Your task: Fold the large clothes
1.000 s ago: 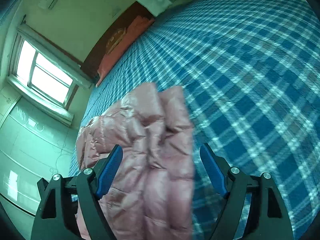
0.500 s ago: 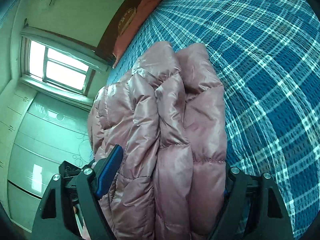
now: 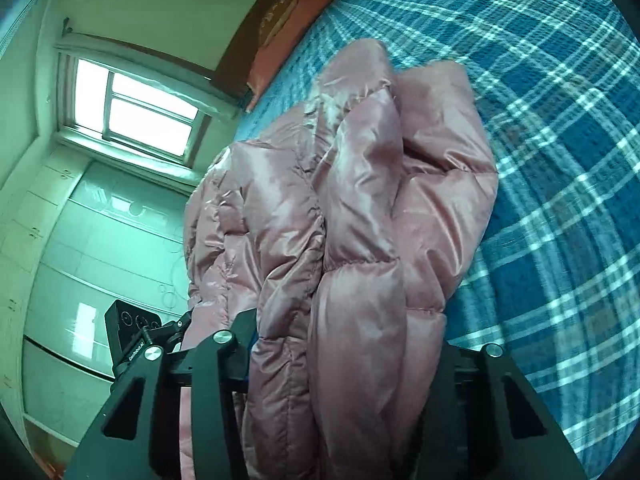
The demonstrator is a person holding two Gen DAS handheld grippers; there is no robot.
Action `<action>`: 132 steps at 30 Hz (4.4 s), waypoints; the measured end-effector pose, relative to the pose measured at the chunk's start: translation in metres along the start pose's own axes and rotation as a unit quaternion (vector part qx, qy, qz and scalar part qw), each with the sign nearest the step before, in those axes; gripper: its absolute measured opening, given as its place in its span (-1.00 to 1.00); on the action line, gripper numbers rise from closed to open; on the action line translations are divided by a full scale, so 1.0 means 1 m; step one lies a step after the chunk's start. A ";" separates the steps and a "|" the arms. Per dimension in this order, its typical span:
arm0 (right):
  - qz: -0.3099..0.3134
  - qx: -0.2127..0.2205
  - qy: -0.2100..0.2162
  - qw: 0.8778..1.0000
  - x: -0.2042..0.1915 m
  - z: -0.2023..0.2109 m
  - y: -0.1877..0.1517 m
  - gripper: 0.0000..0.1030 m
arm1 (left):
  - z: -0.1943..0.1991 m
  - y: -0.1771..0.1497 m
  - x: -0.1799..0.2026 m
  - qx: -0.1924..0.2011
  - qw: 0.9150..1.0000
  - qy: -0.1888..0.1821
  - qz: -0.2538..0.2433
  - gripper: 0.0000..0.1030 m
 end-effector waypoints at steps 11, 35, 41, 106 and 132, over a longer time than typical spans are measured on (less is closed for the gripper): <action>0.034 -0.001 0.053 0.998 -0.068 -0.054 0.023 -0.23 | 0.069 0.046 -0.028 0.062 0.998 0.027 -0.015 -0.14; 0.012 -0.070 0.062 0.996 -0.103 -0.177 0.066 -0.23 | 0.082 0.104 -0.140 0.056 0.995 0.070 0.045 -0.13; 0.030 -0.065 0.028 0.997 -0.097 -0.158 0.068 0.20 | 0.095 0.094 -0.135 0.064 0.995 0.063 0.042 0.20; -0.018 -0.019 0.057 0.998 -0.052 -0.097 -0.064 -0.32 | 0.131 -0.036 -0.120 0.104 0.990 0.071 0.061 -0.13; -0.031 0.046 -0.017 0.998 -0.069 -0.070 -0.124 0.10 | 0.162 -0.068 -0.105 0.152 0.967 0.188 0.084 0.31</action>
Point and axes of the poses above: each gripper's, at about its wrist camera, not at the fingertips, and z roughly against the way its jaws point, x to its right, y to its top, the point moved 5 cm from there along -z, roughly the way its jaws point, and after that the axes turned 10 degrees about -x, right-handed, at the moved point
